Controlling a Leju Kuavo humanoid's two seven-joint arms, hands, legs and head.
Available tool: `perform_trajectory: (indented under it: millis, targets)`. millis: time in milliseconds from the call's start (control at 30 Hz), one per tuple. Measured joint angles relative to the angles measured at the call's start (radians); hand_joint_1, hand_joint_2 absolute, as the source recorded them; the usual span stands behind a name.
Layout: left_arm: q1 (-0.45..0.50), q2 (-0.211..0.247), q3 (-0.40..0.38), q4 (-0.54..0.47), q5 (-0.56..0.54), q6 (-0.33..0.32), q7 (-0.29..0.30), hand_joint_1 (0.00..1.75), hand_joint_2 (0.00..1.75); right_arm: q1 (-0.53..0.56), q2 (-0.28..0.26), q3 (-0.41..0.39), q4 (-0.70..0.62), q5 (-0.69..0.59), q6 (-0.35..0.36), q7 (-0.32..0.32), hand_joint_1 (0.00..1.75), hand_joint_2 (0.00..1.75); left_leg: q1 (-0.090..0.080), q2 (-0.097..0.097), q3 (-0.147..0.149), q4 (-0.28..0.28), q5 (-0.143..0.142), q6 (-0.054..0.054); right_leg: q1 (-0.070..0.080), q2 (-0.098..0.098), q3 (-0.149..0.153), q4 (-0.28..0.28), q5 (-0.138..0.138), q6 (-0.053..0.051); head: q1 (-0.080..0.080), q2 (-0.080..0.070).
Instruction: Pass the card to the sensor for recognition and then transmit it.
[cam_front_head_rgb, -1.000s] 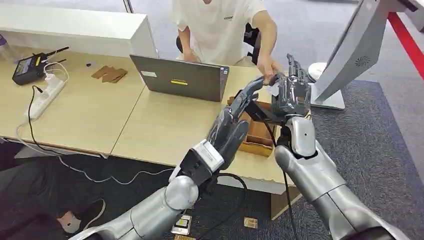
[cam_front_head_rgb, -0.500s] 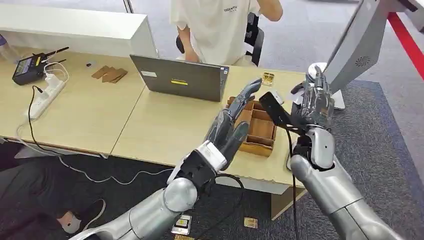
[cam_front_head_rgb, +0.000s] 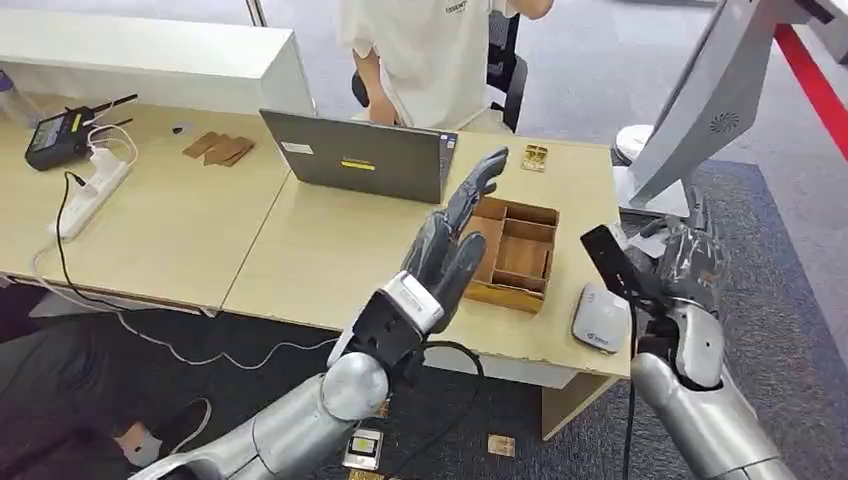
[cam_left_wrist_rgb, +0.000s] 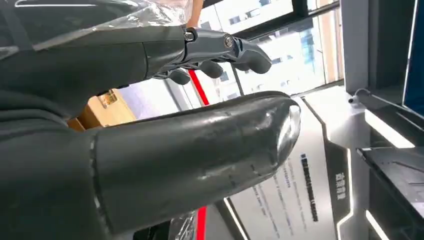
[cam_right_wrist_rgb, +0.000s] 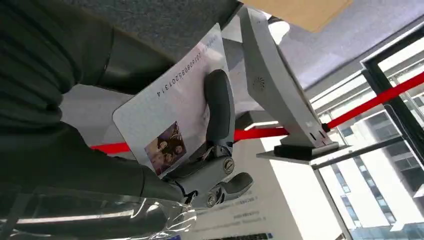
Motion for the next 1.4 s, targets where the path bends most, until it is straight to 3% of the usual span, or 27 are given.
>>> perform_trajectory:
  millis: [267,533,967,1400]
  targets:
    - [-0.022,-0.001,-0.005,0.002,0.041,-0.003,-0.032,0.00,0.00,0.013,-0.001,0.003,0.019,0.004,0.051,-0.034,1.75,1.75,0.000,0.000,0.000,0.000,0.000,0.000,0.000,0.000,0.000,0.000,0.000,0.000,0.000,0.000]
    - [-0.032,-0.002,-0.009,0.013,0.057,-0.010,-0.053,0.00,0.00,-0.003,0.030,0.020,0.112,-0.026,0.079,-0.056,1.75,1.75,0.000,0.000,0.000,0.000,0.000,0.000,0.000,0.000,0.000,0.000,0.000,0.000,0.000,0.000]
    - [-0.033,-0.002,-0.012,0.020,0.051,-0.001,-0.038,0.00,0.00,-0.019,0.064,0.037,0.290,-0.087,0.067,-0.072,1.75,1.75,0.000,0.000,-0.001,0.000,0.000,0.000,0.000,0.000,0.000,0.000,0.000,0.000,0.000,0.000]
    - [-0.029,0.000,-0.013,0.020,0.035,0.000,-0.019,0.00,0.00,-0.008,0.074,0.045,0.373,-0.118,0.042,-0.079,1.75,1.75,0.000,0.000,0.000,0.000,0.000,0.000,0.000,0.000,0.000,0.000,0.000,0.000,0.000,0.000]
